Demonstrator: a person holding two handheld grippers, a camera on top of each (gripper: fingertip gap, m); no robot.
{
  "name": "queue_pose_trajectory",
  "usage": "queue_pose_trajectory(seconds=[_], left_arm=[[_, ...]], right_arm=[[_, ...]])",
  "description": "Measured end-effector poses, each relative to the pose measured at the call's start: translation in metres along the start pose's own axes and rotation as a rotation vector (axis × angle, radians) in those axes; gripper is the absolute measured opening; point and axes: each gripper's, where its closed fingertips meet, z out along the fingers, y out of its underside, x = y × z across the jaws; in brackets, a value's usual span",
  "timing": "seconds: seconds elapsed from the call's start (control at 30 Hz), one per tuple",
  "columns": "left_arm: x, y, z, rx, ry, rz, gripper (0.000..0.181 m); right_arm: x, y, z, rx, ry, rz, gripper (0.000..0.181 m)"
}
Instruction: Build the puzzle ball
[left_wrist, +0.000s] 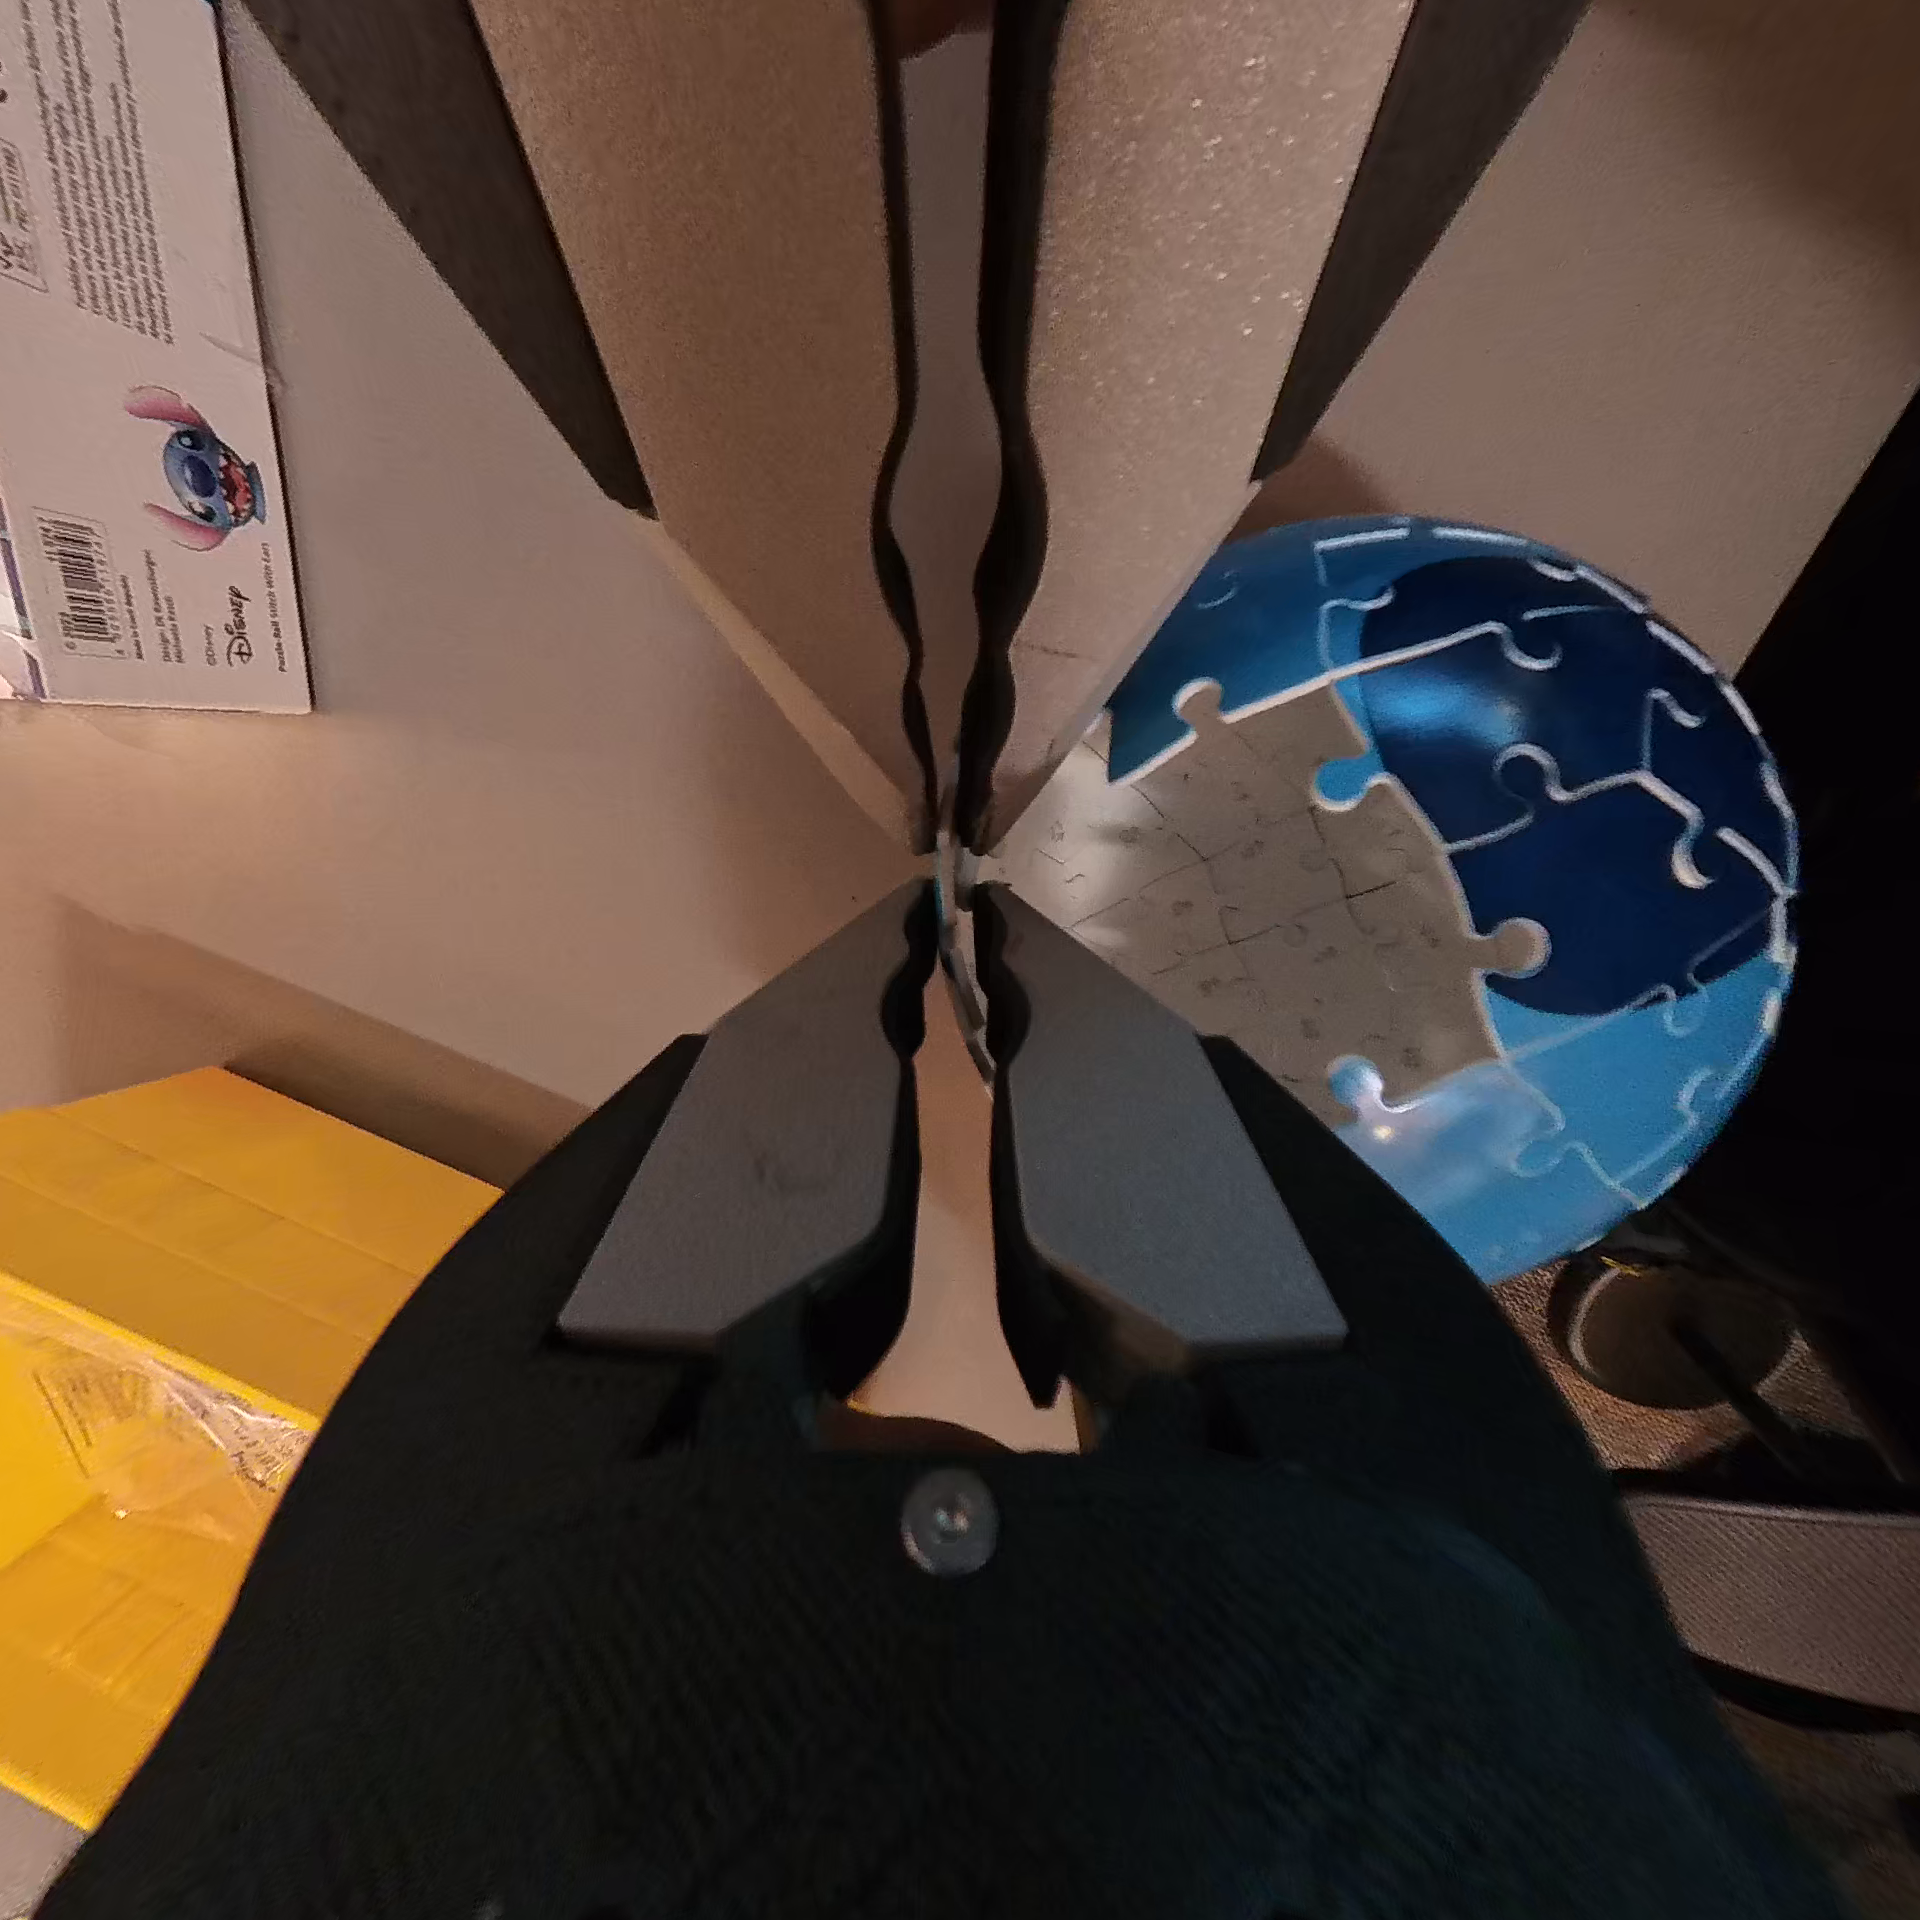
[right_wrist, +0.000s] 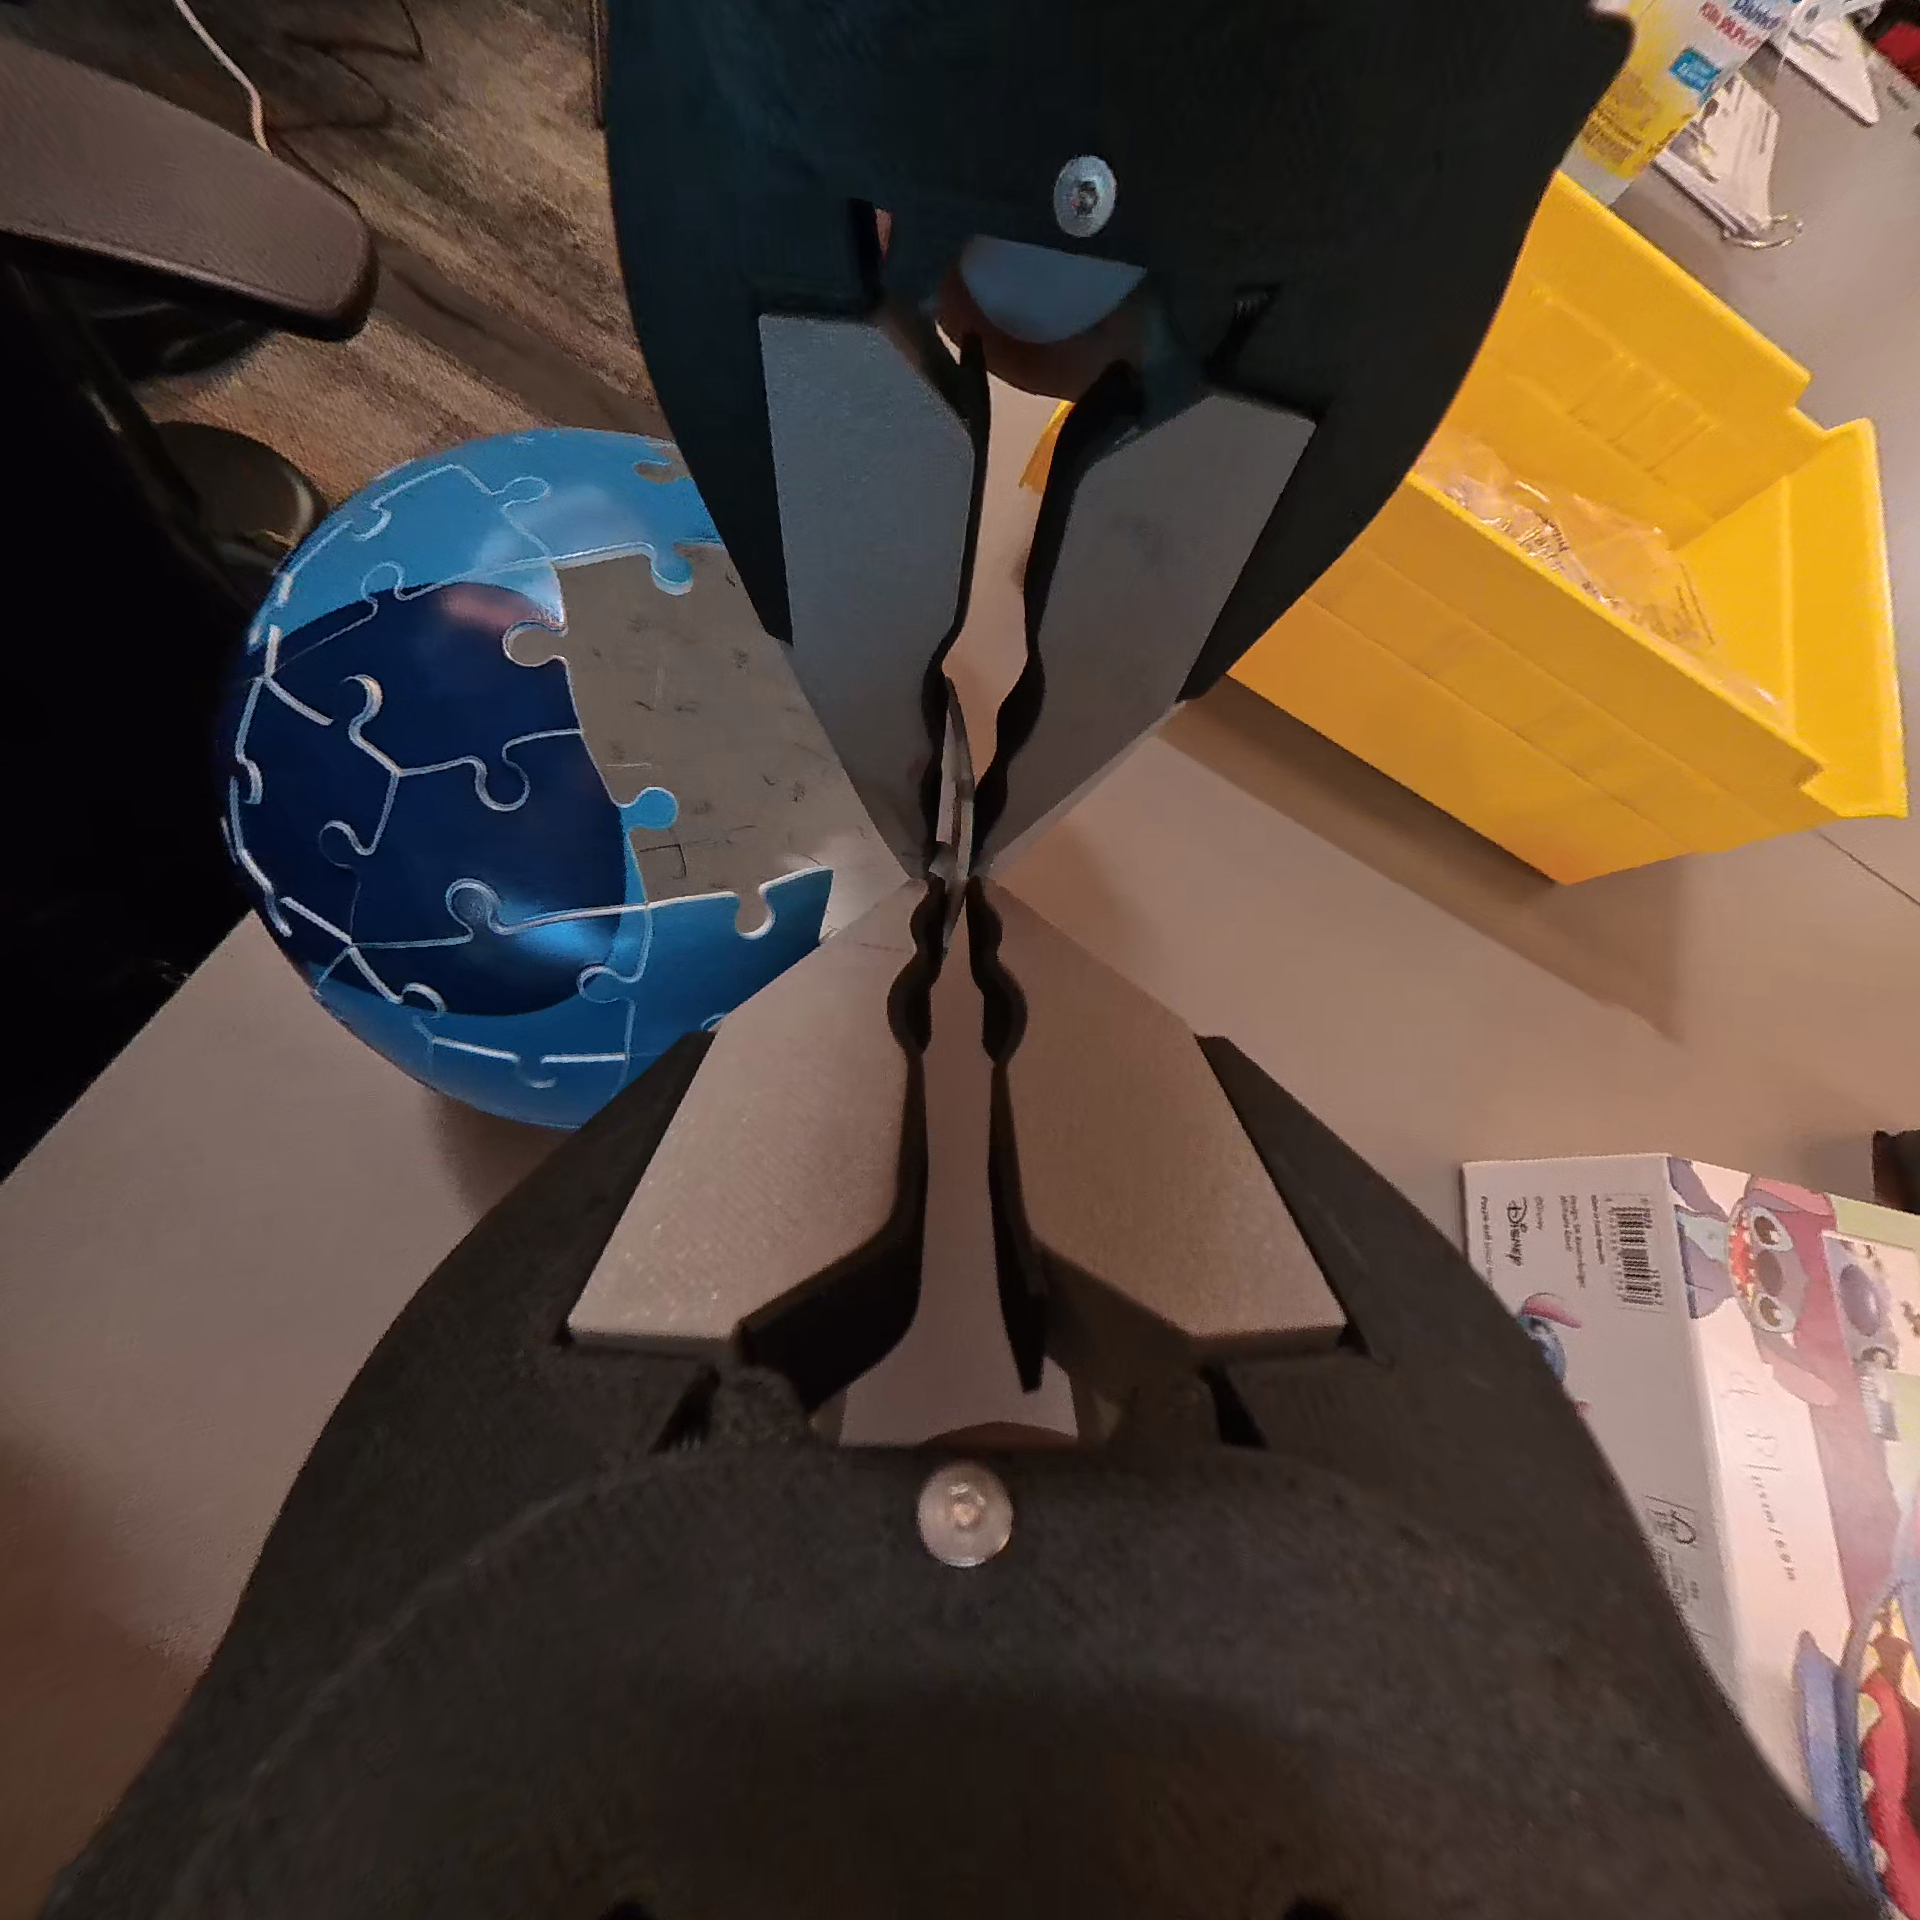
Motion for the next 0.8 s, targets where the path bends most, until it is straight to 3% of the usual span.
queue_pose_trajectory(seconds=[0.53,0.8], left_arm=[[0.0002,-0.0004,0.0007,-0.006,-0.004,-0.001,0.003],[0.0013,0.0002,0.0007,-0.013,-0.010,-0.011,0.003]], right_arm=[[-0.0023,-0.0007,0.0005,0.047,-0.054,0.016,0.003],[-0.0023,0.0008,0.0023,-0.015,-0.044,0.028,0.001]])
